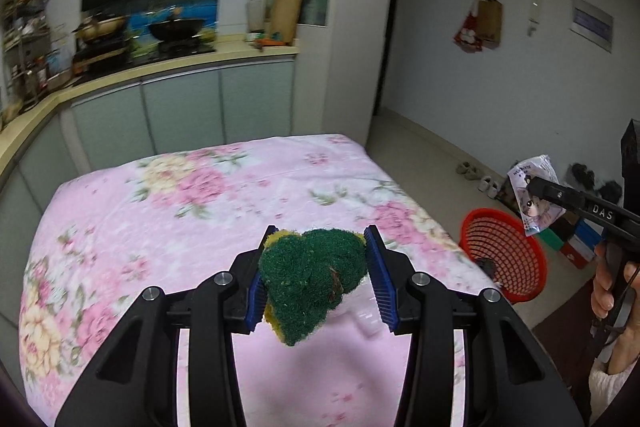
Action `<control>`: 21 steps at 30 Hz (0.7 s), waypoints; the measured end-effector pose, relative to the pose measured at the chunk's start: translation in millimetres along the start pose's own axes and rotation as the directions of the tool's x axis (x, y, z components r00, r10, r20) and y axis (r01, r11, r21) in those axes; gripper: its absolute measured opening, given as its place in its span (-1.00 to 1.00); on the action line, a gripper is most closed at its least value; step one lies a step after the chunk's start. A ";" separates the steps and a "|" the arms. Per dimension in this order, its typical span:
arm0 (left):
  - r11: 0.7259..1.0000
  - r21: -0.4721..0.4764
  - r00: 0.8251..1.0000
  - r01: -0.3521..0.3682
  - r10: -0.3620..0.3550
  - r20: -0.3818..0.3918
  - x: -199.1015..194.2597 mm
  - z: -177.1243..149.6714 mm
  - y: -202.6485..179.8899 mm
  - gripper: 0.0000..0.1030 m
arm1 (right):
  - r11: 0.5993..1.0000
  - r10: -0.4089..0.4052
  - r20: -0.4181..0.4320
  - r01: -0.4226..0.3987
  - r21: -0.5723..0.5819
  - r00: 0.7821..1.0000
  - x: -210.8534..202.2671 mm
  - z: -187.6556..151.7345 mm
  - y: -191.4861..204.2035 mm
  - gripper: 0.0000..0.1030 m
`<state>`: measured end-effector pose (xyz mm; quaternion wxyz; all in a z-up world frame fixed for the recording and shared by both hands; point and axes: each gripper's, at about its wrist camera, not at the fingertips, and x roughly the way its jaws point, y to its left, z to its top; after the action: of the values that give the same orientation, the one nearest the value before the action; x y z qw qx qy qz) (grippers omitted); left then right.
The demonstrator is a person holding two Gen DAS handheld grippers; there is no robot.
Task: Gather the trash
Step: 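Carry the sponge and snack wrapper with both tools to the red basket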
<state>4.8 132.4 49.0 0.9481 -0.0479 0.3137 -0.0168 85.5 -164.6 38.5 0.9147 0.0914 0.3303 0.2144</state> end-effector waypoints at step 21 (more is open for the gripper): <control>0.972 0.162 0.984 0.172 -0.160 -0.082 78.3 29.8 -132.0 -0.19 | 0.981 -0.140 0.024 0.135 0.136 0.990 -21.3 -3.7 -65.2 -0.46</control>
<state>85.2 -1.4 39.7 0.9327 0.0067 0.3384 -0.1242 90.1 -232.2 27.6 0.9245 0.1332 0.3340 0.1265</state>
